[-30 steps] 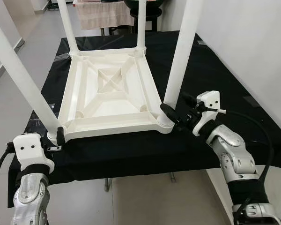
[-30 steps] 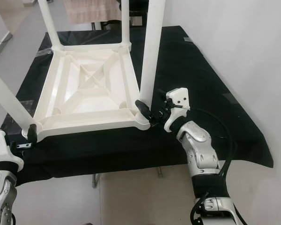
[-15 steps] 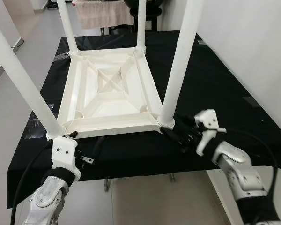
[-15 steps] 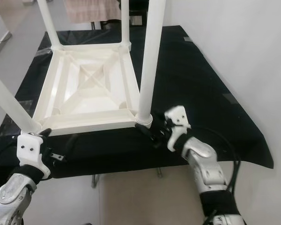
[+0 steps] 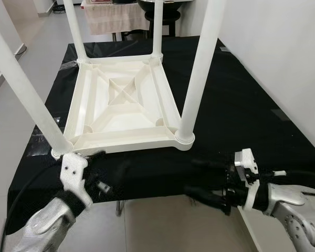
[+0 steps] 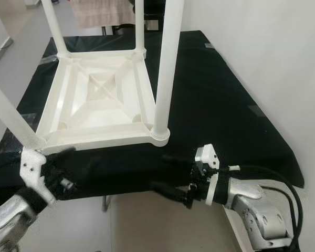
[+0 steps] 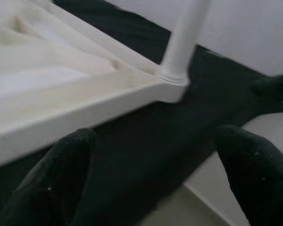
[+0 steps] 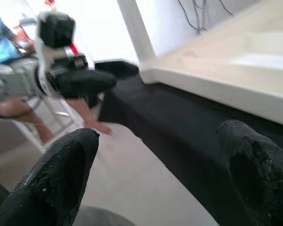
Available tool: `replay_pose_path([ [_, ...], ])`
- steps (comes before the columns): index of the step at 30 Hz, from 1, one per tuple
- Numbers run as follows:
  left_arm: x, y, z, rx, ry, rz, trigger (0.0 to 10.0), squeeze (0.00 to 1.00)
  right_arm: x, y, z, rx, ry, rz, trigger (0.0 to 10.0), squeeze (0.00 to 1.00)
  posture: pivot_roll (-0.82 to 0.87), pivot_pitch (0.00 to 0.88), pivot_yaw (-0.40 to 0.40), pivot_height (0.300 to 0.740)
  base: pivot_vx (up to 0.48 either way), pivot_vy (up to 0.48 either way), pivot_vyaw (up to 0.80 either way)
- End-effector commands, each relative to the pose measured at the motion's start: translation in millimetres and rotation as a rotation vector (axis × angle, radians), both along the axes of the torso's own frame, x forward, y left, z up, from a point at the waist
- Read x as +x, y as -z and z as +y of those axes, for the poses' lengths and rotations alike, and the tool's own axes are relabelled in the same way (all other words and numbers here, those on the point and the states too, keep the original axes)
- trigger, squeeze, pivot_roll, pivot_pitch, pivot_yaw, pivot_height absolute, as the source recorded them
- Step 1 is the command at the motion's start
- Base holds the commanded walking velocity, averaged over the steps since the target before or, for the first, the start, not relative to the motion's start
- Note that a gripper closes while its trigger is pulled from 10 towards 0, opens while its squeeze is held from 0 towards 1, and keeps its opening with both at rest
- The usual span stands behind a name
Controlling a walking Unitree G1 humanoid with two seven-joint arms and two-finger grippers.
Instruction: Building children table
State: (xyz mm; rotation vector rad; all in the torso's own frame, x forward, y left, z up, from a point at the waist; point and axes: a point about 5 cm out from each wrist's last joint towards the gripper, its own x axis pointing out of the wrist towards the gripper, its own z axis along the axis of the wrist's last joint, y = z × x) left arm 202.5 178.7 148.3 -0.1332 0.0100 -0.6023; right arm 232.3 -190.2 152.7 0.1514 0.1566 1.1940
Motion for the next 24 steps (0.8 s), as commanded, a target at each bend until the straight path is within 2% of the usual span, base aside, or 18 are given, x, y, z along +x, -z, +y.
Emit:
replay_pose_path([
  [1, -3.6, -6, 3.0, -0.037, 0.038, 0.000, 10.0, 0.00, -1.4, -6, -0.9, 0.016, -0.020, -0.004, 10.0, 0.00, 0.08, 0.103, -0.007, 0.740, 0.304, 0.000, 0.00],
  [4, -4.8, -9, 3.9, -0.047, 0.050, -0.005, 10.0, 0.00, -1.1, -7, -1.7, 0.013, -0.022, -0.006, 10.0, 0.00, 0.08, 0.103, -0.007, 0.740, 0.304, 0.000, 0.00],
  [6, -10.8, -15, 2.4, -0.065, 0.124, -0.008, 10.0, 0.00, -1.9, -15, -4.4, 0.014, -0.042, -0.053, 10.0, 0.00, 0.08, 0.103, -0.009, 0.740, 0.431, 0.000, 0.79],
  [10, -13.9, -16, -2.1, -0.071, 0.168, 0.006, 10.0, 0.00, 5.0, -12, -6.6, -0.017, 0.043, -0.020, 10.0, 0.00, 0.08, 0.103, -0.009, 0.740, 0.451, 0.000, 0.55],
  [16, -15.4, -15, -9.1, -0.098, 0.203, 0.023, 10.0, 0.00, 3.1, -9, -8.4, -0.029, 0.016, -0.010, 10.0, 0.00, 0.08, 0.098, -0.009, 0.740, 0.451, 0.000, 0.08],
  [18, -13.8, -13, -10.9, -0.107, 0.190, 0.042, 10.0, 0.00, 1.1, -11, -8.5, -0.001, -0.012, 0.011, 10.0, 0.00, 0.08, 0.097, -0.009, 0.740, 0.000, 0.000, 0.00],
  [21, -13.2, -4, -13.8, -0.067, 0.166, 0.077, 10.0, 0.00, -5.5, -15, -9.8, 0.060, -0.086, 0.052, 10.0, 0.00, 0.08, 0.096, -0.006, 0.740, 0.000, 0.000, 0.00],
  [24, -14.5, 6, -12.9, -0.028, 0.145, 0.105, 10.0, 0.00, -10.5, -13, -10.3, 0.055, -0.124, 0.072, 10.0, 0.00, 0.08, 0.095, -0.003, 0.740, 0.000, 0.000, 0.00],
])
